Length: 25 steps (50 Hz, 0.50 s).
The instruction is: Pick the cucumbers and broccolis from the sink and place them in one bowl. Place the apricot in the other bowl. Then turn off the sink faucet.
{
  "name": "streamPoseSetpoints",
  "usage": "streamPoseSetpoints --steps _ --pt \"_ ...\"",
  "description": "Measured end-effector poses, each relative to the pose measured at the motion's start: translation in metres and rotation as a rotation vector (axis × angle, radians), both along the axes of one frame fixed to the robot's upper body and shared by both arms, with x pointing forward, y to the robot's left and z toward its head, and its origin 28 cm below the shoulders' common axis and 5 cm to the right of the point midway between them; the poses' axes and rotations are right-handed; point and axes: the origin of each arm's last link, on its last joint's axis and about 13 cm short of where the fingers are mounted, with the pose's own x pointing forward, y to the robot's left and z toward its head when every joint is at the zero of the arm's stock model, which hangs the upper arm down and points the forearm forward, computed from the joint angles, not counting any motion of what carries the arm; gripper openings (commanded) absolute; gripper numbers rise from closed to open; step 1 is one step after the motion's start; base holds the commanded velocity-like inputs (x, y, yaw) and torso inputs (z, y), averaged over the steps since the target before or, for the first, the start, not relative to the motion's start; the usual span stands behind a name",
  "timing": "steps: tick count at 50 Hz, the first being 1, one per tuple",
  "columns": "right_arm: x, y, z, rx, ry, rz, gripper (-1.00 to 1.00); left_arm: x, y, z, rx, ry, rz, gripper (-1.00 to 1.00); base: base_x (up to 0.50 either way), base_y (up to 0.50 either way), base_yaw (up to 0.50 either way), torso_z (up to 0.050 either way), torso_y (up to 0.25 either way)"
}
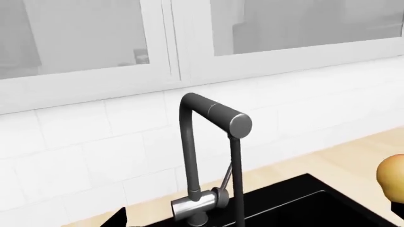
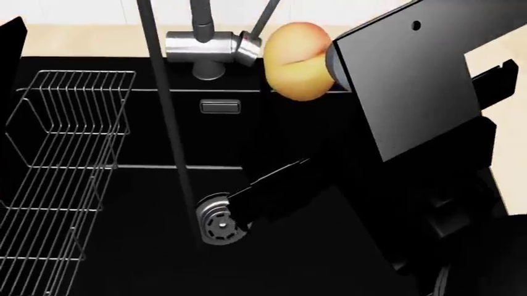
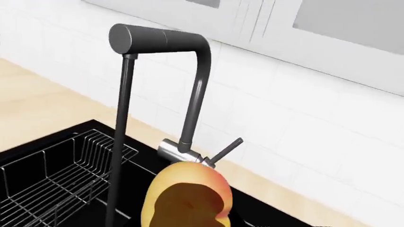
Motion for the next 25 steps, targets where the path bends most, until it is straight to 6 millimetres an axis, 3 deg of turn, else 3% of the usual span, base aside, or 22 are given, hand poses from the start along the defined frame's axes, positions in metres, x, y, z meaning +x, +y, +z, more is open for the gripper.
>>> streamPoseSetpoints --steps 8,10,25 --pt "-0.0020 -0.0018 0.0000 0.000 -0.002 -0.008 -1.00 0.0002 -0.0004 0.0004 0.003 -0.001 -0.001 1.00 0.00 0.00 0.00 -0.015 0.250" --pt "-0.0024 -0.0025 0.0001 0.000 -0.006 -0.012 -1.00 0.0000 -0.0004 0.0009 0.000 -0.003 -0.002 1.00 0.00 0.00 0.00 0.000 0.000" --pt "-0.0004 -0.0093 0.0003 -0.013 -0.004 -0.062 -1.00 -0.0002 -0.0004 0.0000 -0.015 -0.006 -0.003 1.00 -0.18 -0.48 0.00 0.000 0.000"
